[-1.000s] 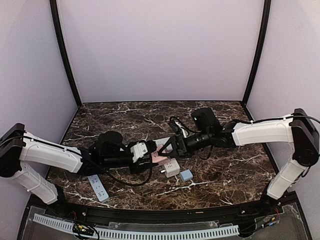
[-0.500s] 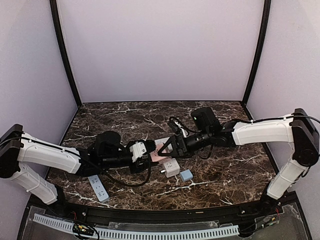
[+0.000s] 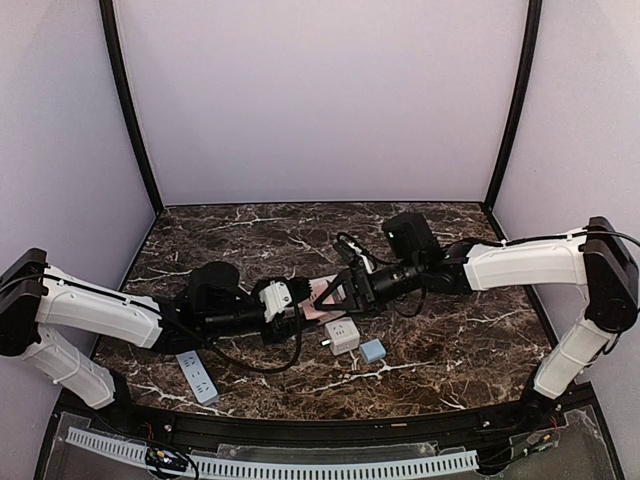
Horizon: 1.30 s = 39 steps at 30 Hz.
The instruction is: Insert the plug
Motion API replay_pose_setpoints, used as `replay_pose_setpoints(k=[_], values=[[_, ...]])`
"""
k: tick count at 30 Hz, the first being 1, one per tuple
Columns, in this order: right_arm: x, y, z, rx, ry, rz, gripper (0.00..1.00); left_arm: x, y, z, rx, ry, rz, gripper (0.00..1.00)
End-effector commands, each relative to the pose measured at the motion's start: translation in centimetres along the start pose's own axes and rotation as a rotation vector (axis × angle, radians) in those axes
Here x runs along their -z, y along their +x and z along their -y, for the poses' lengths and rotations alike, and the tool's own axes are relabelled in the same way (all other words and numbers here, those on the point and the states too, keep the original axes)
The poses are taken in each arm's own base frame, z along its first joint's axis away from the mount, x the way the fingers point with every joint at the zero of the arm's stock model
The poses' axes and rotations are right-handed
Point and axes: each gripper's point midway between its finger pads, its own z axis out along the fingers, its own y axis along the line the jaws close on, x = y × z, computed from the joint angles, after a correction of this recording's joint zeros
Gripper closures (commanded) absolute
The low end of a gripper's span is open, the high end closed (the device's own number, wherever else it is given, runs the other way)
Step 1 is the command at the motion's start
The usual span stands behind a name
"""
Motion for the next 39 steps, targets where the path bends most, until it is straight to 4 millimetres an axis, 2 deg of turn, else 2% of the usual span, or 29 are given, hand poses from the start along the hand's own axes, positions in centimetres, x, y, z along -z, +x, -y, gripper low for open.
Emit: replay_pose_setpoints(k=[1, 13, 25, 32, 39], values=[[-0.4, 0.0, -1.6, 0.020, -0.059, -0.012, 0.05, 0.0, -0.9, -0.2, -0.018, -0.020, 0.044, 0.99], [-0.6, 0.5, -2.6, 0.031, -0.086, -0.027, 0.07, -0.1, -1.1, -0.2, -0.020, -0.020, 0.052, 0.99], [-0.8, 0.5, -2.5, 0.032, -0.082, -0.022, 0.12, -0.3, -0.8, -0.1, -0.018, -0.014, 0.047, 0.99], [-1.3, 0.1, -1.7, 0.040, -0.053, -0.025, 0.05, 0.0, -1.3, 0.7, -0.016, 0.031, 0.066, 0.99], [-1.3, 0.0, -1.5, 0.048, -0.034, -0.023, 0.08, 0.3, -1.1, 1.3, -0.020, 0.069, 0.054, 0.99]])
